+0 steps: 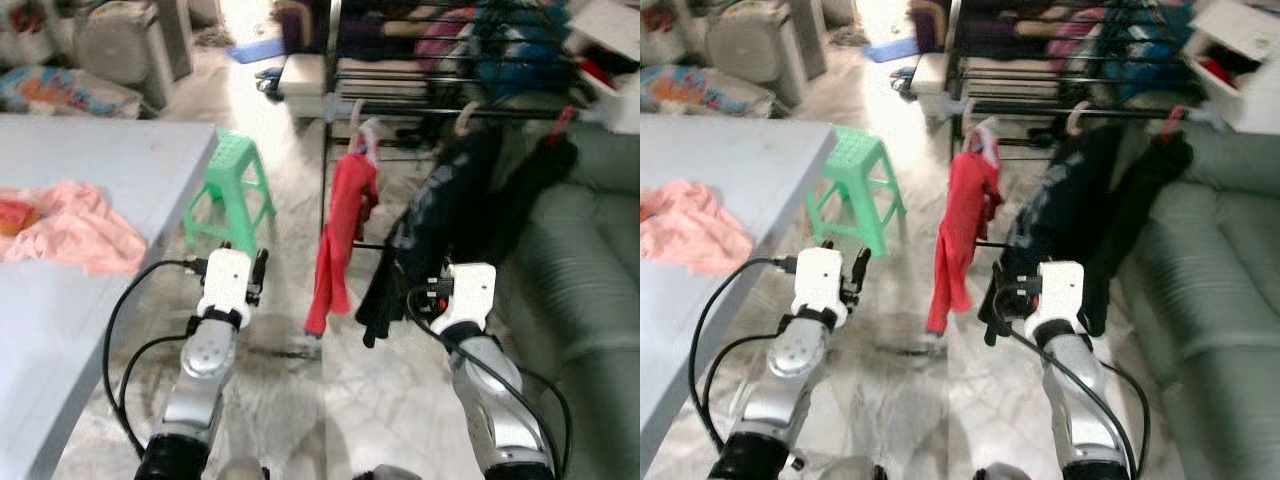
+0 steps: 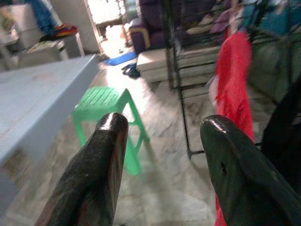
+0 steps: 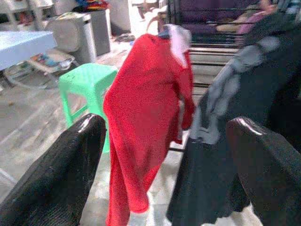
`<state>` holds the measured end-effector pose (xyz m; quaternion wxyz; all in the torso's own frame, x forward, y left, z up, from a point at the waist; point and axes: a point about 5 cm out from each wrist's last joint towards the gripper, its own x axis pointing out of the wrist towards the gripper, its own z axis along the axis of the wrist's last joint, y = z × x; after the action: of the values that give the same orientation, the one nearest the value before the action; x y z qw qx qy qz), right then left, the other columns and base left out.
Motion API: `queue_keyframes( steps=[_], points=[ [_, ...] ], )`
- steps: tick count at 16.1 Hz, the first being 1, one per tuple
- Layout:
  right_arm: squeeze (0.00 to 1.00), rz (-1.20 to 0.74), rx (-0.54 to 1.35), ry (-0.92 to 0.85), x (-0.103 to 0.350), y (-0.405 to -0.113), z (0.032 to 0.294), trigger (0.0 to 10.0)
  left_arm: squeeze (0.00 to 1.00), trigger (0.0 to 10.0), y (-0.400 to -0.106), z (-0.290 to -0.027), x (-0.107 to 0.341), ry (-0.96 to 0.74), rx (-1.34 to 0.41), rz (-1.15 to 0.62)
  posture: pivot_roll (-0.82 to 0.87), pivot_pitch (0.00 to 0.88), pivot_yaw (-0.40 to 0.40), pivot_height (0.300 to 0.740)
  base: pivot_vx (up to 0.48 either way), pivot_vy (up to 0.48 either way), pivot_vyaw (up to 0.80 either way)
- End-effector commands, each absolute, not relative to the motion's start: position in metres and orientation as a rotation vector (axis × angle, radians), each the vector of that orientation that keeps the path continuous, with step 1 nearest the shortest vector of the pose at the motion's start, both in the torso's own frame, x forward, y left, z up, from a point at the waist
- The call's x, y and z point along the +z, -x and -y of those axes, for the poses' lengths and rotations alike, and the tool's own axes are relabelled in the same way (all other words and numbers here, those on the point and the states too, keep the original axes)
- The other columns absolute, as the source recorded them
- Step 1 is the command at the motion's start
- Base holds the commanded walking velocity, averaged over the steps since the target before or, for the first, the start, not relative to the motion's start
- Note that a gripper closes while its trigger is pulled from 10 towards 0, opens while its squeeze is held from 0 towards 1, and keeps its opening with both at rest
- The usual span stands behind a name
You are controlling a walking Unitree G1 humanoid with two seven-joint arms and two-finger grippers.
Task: Hang hanger
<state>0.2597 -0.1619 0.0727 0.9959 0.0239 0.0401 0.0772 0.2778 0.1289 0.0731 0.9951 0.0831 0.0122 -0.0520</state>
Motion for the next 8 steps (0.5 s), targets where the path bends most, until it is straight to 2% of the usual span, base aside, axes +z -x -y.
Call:
queue_keyframes(
  steps=[1, 3, 8],
  points=[
    [0.0, -0.057, 0.146, -0.046, 0.0784, -0.2632, 0.1658, 10.0, 0.0, 10.0, -0.2781, -0.1288, 0.0707, -0.164, -0.106, -0.042, -0.04, 0.0, 0.017, 0.74, 0.0, -0.24, 0.51],
    [0.0, -0.058, 0.132, -0.044, 0.0785, -0.2639, 0.1708, 10.0, 0.0, 10.0, -0.2772, -0.1268, 0.0695, -0.16, -0.113, -0.047, -0.05, 0.0, 0.015, 0.74, 0.0, -0.24, 0.44],
    [0.0, -0.061, 0.137, -0.037, 0.08, -0.265, 0.1724, 10.0, 0.0, 10.0, -0.2768, -0.1251, 0.0671, -0.153, -0.117, -0.055, -0.05, 0.0, 0.007, 0.74, 0.0, -0.244, 0.0]
  ],
)
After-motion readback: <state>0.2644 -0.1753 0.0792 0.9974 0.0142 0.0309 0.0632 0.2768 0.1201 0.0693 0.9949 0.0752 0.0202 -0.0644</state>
